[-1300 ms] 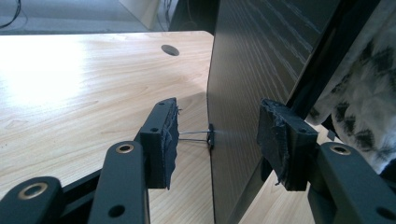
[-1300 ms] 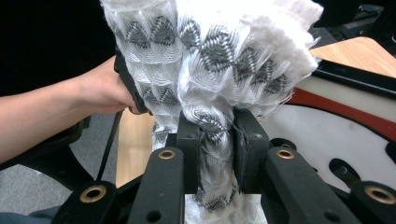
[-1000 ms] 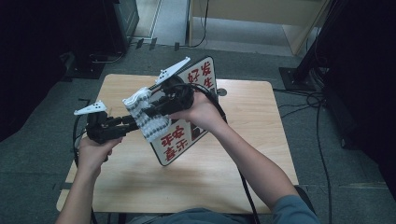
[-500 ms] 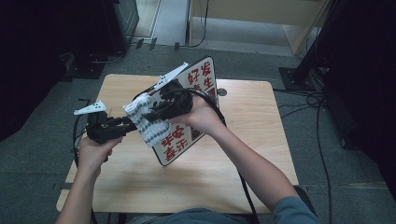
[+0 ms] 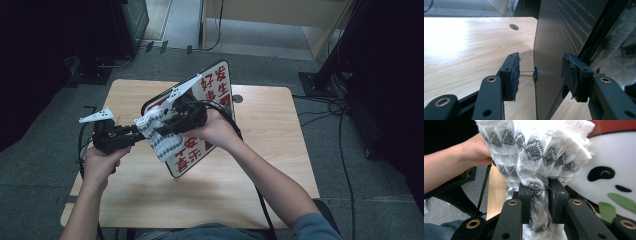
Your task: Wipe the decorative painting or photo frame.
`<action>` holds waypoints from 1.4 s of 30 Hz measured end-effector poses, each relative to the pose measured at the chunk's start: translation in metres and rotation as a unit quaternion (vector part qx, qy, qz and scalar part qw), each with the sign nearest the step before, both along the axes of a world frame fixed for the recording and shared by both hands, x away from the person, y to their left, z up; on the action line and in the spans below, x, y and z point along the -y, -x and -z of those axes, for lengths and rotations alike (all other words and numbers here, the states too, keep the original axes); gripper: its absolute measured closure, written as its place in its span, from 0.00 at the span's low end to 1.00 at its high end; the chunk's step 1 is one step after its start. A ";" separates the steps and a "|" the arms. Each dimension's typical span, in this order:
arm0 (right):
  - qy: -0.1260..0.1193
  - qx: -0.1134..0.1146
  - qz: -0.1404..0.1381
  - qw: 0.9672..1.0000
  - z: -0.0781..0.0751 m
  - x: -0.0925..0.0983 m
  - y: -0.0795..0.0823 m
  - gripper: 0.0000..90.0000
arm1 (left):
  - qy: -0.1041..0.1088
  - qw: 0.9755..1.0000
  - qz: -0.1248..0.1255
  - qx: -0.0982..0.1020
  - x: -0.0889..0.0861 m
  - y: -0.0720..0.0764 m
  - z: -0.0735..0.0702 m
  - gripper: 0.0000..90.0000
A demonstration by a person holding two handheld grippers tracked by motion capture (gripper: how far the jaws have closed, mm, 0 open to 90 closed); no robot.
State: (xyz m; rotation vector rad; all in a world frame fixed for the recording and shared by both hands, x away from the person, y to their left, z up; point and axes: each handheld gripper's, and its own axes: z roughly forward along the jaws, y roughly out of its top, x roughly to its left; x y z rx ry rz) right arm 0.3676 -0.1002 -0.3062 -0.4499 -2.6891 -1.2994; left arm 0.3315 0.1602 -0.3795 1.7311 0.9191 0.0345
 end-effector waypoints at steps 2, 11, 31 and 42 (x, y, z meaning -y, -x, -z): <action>0.000 -0.001 0.000 1.000 0.002 0.000 0.001 0.84 | 0.000 1.000 0.000 0.000 0.000 0.000 0.000 0.55; -0.001 -0.007 0.003 1.000 0.014 0.003 0.003 0.83 | -0.001 1.000 0.000 0.000 0.000 0.000 0.000 0.55; -0.002 -0.011 0.003 1.000 0.036 0.008 0.007 0.84 | 0.000 1.000 0.002 -0.009 0.001 0.000 0.000 0.58; 0.003 -0.018 0.003 1.000 0.046 0.009 0.010 0.84 | -0.011 1.000 0.002 -0.008 0.003 0.001 0.000 0.60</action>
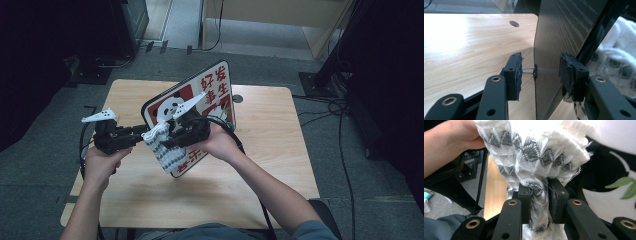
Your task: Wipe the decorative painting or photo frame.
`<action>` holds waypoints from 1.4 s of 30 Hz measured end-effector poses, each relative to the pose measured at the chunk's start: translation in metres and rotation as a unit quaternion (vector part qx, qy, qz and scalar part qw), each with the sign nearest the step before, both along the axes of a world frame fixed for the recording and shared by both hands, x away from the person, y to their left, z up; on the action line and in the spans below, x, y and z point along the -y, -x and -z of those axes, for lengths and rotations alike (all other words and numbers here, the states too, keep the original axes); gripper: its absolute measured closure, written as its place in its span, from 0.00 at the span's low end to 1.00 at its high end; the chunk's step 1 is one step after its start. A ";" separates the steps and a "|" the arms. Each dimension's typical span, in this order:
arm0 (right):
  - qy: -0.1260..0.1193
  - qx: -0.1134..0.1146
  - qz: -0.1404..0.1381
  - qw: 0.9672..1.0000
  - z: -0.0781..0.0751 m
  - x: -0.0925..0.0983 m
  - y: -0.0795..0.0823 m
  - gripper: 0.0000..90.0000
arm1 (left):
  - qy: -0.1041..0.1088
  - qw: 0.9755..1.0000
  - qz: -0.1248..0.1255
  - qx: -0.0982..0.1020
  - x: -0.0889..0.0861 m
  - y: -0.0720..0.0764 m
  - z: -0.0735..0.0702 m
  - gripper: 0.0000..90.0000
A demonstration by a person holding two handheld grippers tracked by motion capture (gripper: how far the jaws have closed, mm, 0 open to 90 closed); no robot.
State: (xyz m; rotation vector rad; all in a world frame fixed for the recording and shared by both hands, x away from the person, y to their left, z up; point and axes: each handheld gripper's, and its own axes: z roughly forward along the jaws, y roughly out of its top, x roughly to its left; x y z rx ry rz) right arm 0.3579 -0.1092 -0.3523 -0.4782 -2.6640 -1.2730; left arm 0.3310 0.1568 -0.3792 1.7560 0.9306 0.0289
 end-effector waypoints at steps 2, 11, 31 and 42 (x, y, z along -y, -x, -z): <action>0.000 0.001 -0.001 1.000 0.002 0.000 0.000 0.84 | 0.000 1.000 0.000 0.001 0.000 0.000 0.000 0.61; 0.001 0.001 0.001 1.000 0.008 0.001 0.003 0.84 | -0.003 1.000 0.002 0.002 0.000 0.001 -0.001 0.62; 0.003 0.009 0.008 1.000 0.026 0.004 0.009 0.84 | -0.005 1.000 0.007 -0.001 0.000 -0.001 -0.001 0.63; 0.013 0.005 0.008 1.000 0.039 0.007 0.011 0.84 | -0.007 1.000 0.012 -0.003 0.000 -0.003 -0.002 0.62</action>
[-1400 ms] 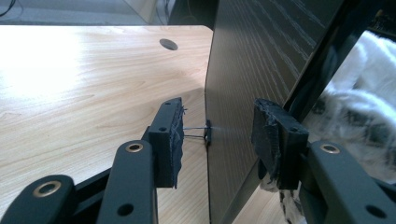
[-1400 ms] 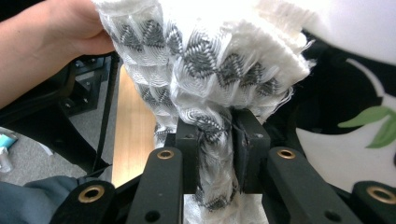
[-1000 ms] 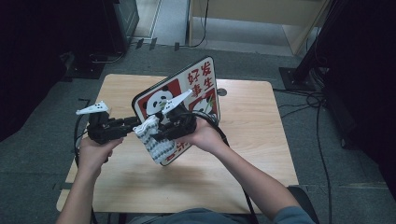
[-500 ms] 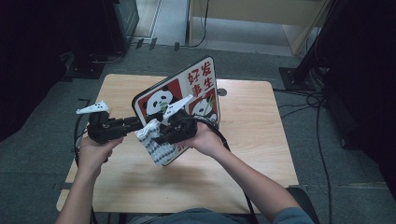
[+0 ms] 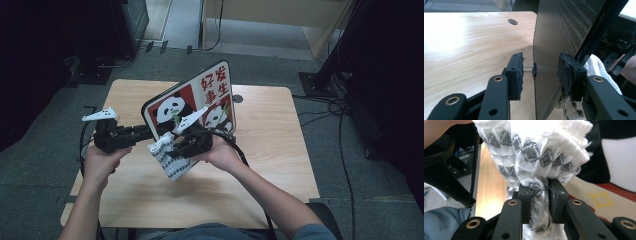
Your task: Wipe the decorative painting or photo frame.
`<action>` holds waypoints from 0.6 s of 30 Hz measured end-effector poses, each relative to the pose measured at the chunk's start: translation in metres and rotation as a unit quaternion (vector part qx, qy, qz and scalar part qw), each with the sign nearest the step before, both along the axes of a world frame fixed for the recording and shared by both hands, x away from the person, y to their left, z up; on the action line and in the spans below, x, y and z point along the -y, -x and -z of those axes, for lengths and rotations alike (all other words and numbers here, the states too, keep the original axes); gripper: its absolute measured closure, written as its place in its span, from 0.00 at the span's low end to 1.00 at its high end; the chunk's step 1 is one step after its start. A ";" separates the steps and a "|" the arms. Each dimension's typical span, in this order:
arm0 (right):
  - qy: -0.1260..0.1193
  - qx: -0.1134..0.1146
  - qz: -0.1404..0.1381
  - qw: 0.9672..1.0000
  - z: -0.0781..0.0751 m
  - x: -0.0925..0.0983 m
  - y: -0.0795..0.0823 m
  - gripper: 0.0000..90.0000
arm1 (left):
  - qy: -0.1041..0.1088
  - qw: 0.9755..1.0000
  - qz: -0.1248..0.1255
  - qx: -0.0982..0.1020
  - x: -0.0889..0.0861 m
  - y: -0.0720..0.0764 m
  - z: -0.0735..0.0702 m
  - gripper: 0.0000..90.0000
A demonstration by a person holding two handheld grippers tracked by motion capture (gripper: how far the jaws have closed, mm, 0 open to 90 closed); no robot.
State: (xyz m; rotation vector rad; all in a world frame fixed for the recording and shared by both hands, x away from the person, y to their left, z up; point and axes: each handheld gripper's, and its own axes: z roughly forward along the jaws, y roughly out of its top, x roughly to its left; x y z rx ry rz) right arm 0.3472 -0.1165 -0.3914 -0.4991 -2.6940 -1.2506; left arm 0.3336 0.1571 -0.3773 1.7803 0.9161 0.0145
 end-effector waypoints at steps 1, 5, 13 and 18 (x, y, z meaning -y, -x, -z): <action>0.000 -0.001 -0.001 1.000 0.001 0.000 0.000 0.84 | 0.000 1.000 0.000 0.000 0.000 0.000 0.000 0.63; 0.001 -0.003 -0.002 1.000 0.005 0.001 0.001 0.84 | 0.000 1.000 0.000 -0.001 0.000 0.000 0.000 0.63; 0.009 -0.002 -0.005 1.000 0.016 0.001 0.003 0.84 | -0.001 1.000 -0.003 -0.002 0.000 0.000 0.000 0.63; 0.005 -0.009 -0.008 1.000 0.024 0.002 0.004 0.84 | -0.001 1.000 -0.003 -0.002 0.000 0.000 0.000 0.63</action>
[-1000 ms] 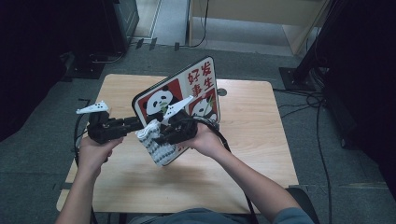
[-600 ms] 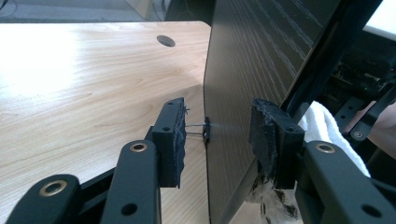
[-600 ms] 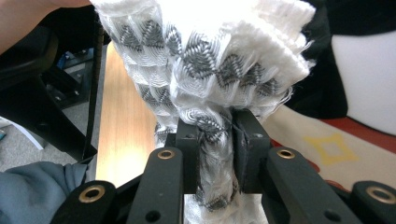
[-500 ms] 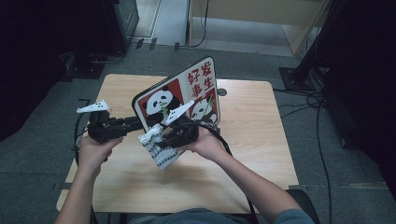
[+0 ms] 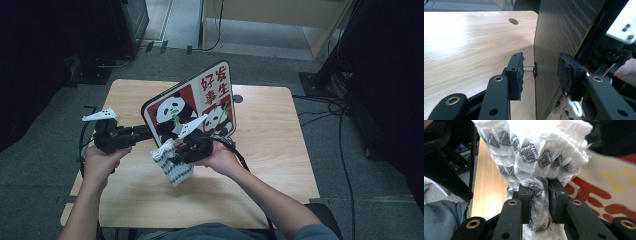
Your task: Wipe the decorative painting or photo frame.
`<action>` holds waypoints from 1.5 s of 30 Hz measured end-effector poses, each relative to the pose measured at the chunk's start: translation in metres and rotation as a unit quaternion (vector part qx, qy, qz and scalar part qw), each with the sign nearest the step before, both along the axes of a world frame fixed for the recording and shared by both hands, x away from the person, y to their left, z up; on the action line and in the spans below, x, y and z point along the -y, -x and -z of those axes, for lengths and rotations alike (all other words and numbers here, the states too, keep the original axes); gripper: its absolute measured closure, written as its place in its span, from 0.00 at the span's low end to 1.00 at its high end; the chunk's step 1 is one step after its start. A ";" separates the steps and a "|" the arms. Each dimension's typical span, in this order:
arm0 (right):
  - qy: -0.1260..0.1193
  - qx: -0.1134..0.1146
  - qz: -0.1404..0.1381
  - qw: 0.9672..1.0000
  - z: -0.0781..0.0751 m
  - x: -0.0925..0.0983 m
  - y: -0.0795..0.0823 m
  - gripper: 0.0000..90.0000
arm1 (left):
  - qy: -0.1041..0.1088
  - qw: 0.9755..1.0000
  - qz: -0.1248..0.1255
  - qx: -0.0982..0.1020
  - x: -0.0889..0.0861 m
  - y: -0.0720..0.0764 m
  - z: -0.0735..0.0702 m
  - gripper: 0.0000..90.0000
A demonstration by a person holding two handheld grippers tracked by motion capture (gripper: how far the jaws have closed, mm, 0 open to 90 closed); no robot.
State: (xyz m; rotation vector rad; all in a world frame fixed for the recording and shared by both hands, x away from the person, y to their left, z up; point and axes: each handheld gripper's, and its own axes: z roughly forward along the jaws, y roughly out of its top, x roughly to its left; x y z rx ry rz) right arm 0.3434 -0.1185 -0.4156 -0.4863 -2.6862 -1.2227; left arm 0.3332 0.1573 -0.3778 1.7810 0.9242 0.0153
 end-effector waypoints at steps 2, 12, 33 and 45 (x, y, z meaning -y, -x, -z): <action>0.003 -0.004 -0.002 1.000 0.004 0.000 0.001 0.84 | 0.001 1.000 -0.001 -0.001 0.000 0.000 0.000 0.63; 0.013 -0.005 -0.001 1.000 0.016 0.000 0.005 0.84 | 0.000 1.000 0.000 -0.002 0.000 0.001 0.001 0.63; 0.034 -0.025 -0.010 0.999 0.042 0.001 0.009 0.84 | -0.001 1.000 -0.001 -0.002 0.000 0.001 0.002 0.61; 0.033 -0.024 -0.011 0.999 0.036 0.002 0.010 0.84 | -0.010 1.000 -0.001 0.002 0.001 -0.001 0.002 0.59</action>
